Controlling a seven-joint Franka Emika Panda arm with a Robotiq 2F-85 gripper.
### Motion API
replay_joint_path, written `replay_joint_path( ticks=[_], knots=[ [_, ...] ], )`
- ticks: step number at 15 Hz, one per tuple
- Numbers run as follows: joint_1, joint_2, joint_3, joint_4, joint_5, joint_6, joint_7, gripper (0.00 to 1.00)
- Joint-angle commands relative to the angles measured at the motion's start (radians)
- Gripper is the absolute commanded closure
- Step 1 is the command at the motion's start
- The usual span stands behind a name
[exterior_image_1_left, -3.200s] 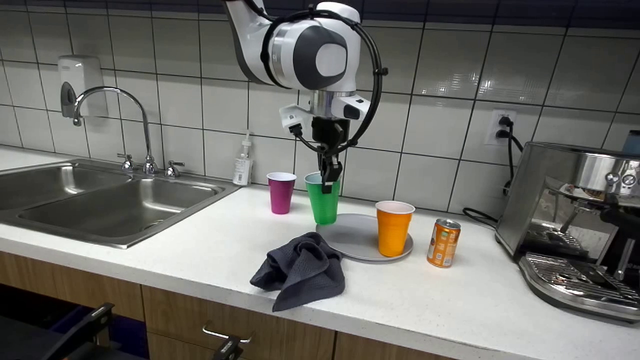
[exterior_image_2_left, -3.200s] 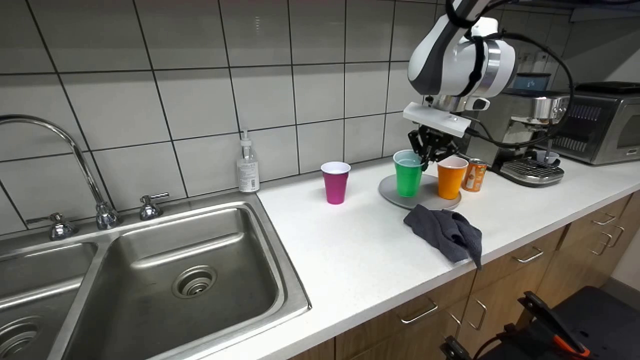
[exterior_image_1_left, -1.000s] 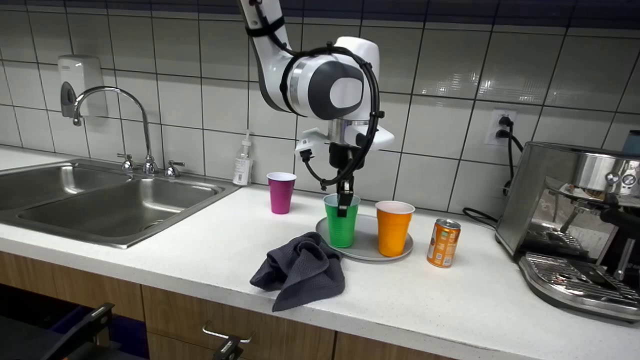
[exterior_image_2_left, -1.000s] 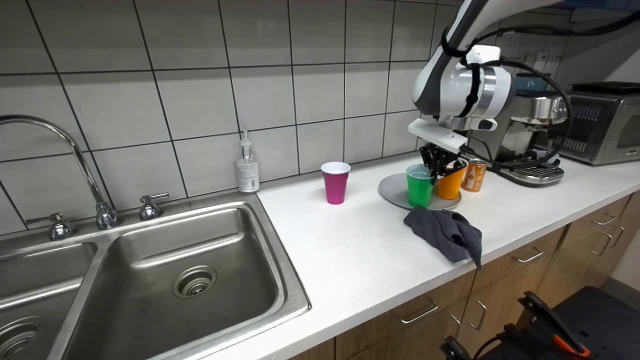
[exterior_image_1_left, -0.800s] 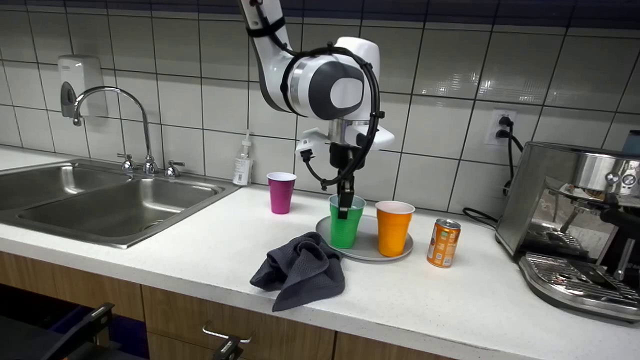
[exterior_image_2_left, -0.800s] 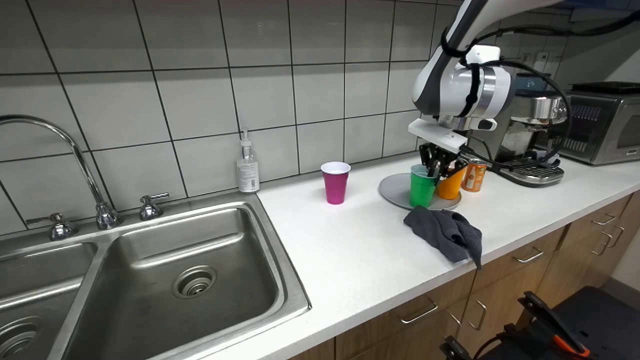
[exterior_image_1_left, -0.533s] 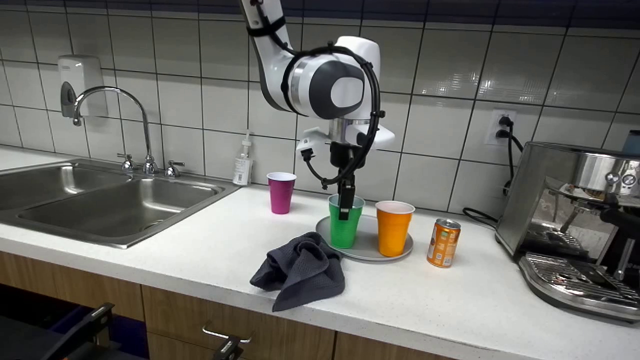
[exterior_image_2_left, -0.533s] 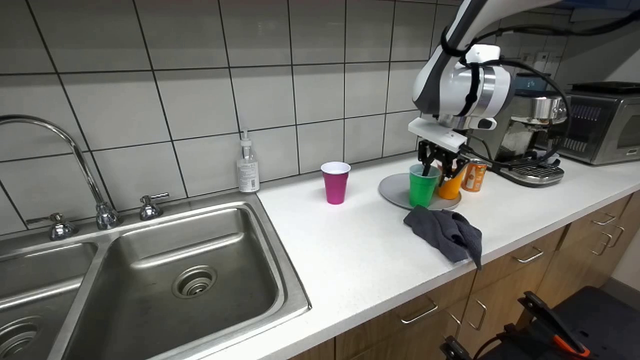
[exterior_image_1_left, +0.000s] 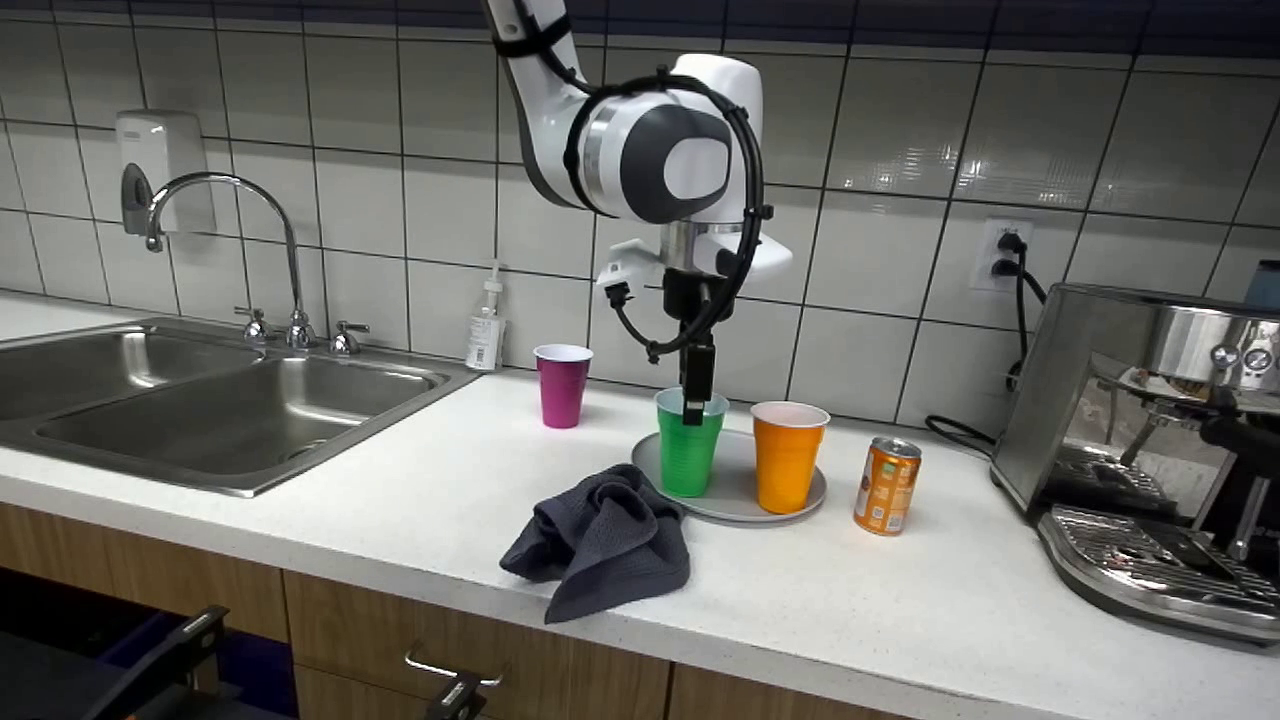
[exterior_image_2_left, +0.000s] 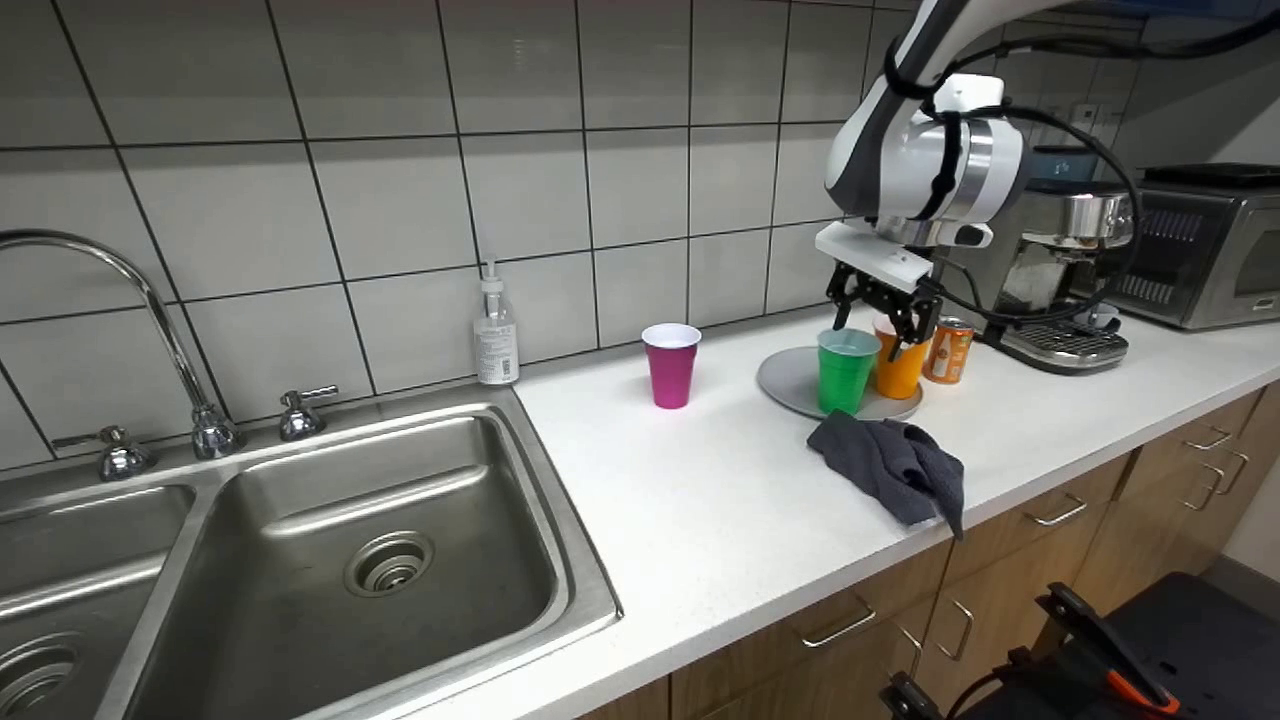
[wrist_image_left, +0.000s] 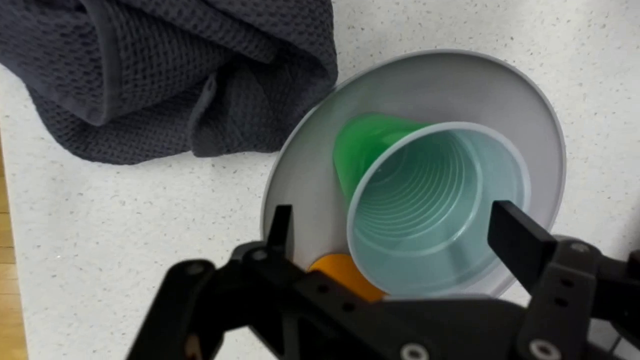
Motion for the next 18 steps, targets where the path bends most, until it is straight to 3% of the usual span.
replay_joint_path(
  ticks=[1, 18],
  knots=[
    [-0.006, -0.052, 0.014, -0.017, 0.013, -0.007, -0.008, 0.00],
    [0.080, -0.116, 0.108, -0.013, -0.047, -0.043, -0.089, 0.00]
  ],
)
